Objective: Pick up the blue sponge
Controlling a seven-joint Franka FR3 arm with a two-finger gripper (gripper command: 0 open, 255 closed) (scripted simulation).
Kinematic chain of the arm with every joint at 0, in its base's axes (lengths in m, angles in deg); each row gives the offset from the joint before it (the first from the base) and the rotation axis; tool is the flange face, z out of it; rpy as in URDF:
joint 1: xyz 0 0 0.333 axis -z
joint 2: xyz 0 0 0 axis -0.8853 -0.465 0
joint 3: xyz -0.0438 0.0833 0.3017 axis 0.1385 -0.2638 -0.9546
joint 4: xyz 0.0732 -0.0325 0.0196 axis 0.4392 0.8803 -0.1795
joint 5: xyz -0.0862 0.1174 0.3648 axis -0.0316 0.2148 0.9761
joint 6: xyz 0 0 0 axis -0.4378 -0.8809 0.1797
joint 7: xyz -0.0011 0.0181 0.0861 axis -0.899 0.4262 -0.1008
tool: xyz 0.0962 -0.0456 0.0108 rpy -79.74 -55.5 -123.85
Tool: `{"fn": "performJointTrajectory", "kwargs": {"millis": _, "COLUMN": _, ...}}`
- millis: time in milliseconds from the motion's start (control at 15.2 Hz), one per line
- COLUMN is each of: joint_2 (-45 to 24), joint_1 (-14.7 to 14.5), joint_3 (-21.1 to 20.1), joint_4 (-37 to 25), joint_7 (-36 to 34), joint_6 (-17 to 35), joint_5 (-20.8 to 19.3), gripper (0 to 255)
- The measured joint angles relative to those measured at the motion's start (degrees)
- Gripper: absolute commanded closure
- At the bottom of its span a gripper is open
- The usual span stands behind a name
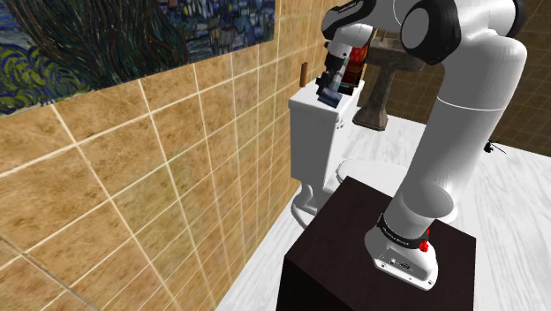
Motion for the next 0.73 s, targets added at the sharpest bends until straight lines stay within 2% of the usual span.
{"fn": "performJointTrajectory", "kwargs": {"millis": 726, "joint_2": 1.7, "joint_1": -0.1, "joint_3": 0.3, "joint_4": -6.4, "joint_7": -2.6, "joint_6": -7.3, "joint_5": -2.0, "gripper": 255}}
